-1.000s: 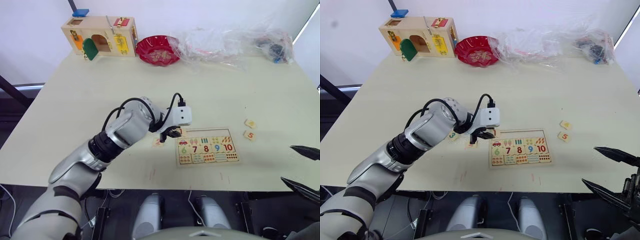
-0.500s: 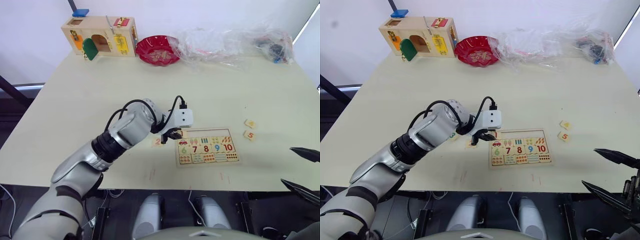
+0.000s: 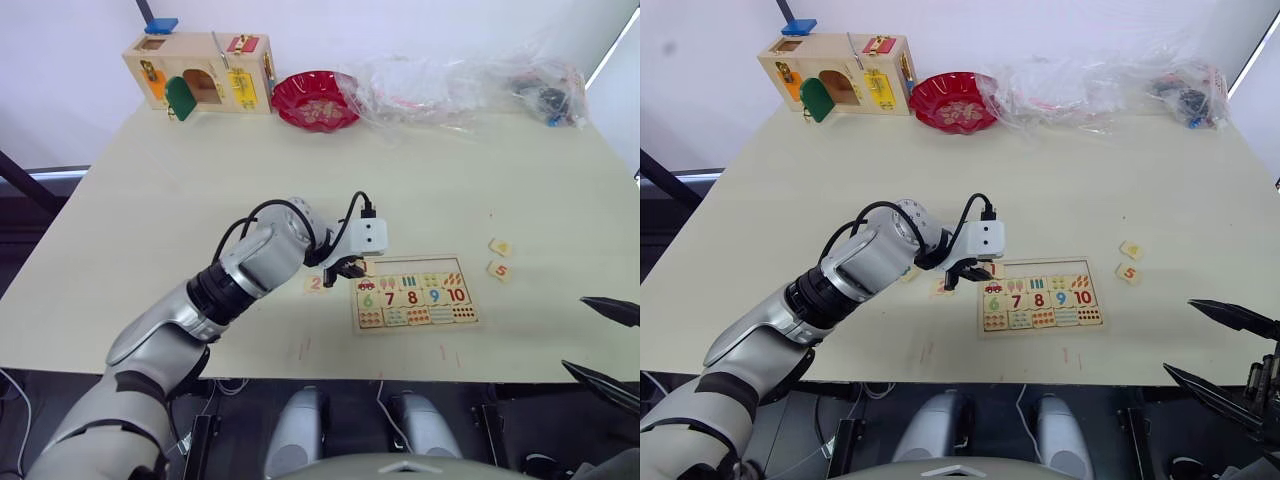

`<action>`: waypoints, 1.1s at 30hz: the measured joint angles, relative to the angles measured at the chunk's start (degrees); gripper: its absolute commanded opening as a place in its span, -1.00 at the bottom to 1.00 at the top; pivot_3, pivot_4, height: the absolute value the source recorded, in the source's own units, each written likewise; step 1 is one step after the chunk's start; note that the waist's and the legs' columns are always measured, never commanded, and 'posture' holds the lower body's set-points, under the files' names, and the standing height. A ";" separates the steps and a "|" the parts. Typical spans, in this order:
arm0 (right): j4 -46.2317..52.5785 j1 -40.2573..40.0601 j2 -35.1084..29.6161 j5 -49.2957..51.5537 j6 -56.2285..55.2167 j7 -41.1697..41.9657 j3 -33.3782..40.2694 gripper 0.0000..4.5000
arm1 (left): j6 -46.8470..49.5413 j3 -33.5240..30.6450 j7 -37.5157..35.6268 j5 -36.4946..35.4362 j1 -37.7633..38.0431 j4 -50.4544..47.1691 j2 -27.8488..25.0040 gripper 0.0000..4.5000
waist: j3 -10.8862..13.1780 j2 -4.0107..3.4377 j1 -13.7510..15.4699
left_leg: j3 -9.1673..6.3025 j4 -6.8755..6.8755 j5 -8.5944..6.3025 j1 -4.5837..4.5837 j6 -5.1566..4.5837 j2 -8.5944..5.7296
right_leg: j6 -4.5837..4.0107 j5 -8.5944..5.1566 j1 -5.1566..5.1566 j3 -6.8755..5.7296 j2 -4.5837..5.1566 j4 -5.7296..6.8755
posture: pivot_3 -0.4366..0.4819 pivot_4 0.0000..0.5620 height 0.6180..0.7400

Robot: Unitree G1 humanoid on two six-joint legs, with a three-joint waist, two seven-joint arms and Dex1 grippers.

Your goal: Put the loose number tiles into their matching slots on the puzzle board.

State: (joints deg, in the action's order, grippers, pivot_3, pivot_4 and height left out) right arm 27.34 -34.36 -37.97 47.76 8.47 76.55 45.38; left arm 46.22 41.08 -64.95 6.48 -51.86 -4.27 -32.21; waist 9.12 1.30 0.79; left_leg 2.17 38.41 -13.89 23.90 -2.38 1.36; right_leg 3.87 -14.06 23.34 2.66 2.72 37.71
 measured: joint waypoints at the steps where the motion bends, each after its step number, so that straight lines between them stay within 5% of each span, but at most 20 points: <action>1: 0.24 -0.11 0.01 0.00 0.00 -0.03 0.00 1.00 | -0.15 0.00 -0.22 0.15 0.00 0.00 -0.05 -0.53 | 0.00 0.00 0.00 | 0.00 0.00 0.00 0.00 0.00 0.00 | 0.00 0.00 0.00 0.00 0.00 0.00 | -0.05 -0.47 1.00; 32: 1.43 -1.24 1.20 -0.10 -0.63 -0.68 0.00 1.00 | -2.20 -0.02 -2.85 2.51 -0.02 0.39 0.11 -0.53 | -0.01 -0.01 0.00 | -0.01 0.00 0.00 0.00 0.00 0.00 | 0.00 0.00 0.00 0.00 0.00 0.00 | -0.05 -0.47 1.00; 33: 1.43 -1.25 1.20 -0.10 -0.78 -0.68 0.00 1.00 | -2.20 -0.03 -2.87 2.51 -0.02 0.39 0.11 -0.34 | -0.01 -0.01 -0.01 | 0.00 0.00 0.00 0.00 0.00 0.00 | 0.00 0.00 0.00 0.00 0.00 0.00 | -0.05 -0.47 1.00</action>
State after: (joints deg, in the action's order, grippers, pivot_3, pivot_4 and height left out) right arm 28.77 -35.60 -36.77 47.66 7.69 75.87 45.38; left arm 44.02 41.06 -67.82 8.99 -51.88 -3.87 -32.11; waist 9.11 1.29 0.79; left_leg 2.17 38.41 -13.89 23.90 -2.38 1.36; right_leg 3.87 -14.06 23.34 2.66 2.72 37.71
